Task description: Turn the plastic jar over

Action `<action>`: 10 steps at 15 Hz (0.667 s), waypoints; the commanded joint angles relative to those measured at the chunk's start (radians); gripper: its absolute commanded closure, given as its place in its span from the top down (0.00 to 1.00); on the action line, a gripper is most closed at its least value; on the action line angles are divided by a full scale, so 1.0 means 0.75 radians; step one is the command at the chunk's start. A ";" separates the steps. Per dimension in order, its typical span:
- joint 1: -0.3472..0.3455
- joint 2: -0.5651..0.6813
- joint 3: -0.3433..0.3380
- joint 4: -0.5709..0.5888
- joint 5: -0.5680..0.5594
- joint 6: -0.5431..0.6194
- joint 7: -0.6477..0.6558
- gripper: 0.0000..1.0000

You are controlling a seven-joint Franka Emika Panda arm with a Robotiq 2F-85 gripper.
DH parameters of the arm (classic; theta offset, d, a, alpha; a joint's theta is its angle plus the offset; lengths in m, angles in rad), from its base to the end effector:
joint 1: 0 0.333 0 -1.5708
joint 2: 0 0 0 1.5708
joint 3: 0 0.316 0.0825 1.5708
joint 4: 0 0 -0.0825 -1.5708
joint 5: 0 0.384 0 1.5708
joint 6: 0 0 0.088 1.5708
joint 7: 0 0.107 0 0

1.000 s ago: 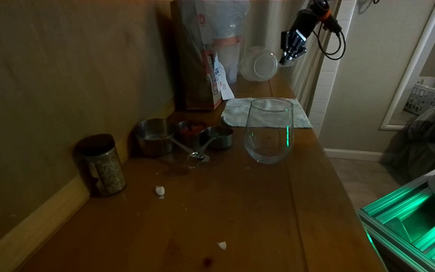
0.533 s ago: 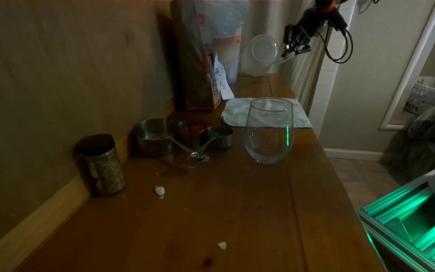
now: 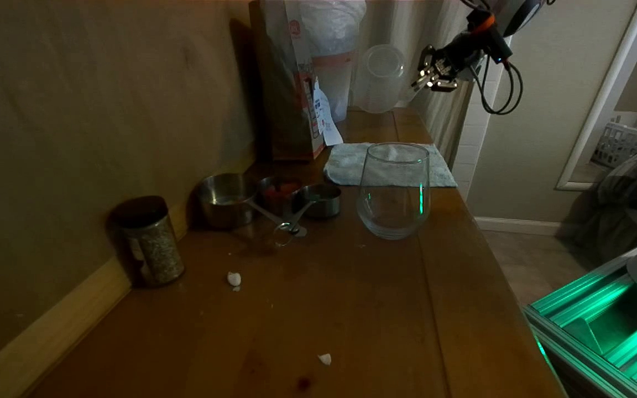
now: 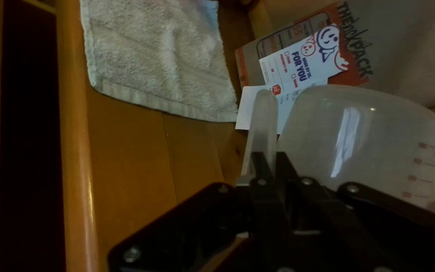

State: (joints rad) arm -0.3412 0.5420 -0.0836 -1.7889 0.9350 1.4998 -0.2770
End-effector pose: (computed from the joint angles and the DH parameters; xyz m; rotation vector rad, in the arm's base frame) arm 0.5671 -0.1530 0.2496 -1.9640 0.5200 0.4780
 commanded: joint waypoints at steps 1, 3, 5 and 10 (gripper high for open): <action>-0.031 0.099 -0.018 0.052 0.170 -0.129 0.077 0.04; -0.036 0.132 -0.028 0.048 0.259 -0.164 0.116 0.04; -0.033 0.159 -0.042 0.046 0.325 -0.178 0.145 0.04; -0.024 0.204 -0.072 0.047 0.414 -0.190 0.209 0.05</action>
State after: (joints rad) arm -0.3606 0.6633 -0.1203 -1.7878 1.1934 1.3995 -0.1736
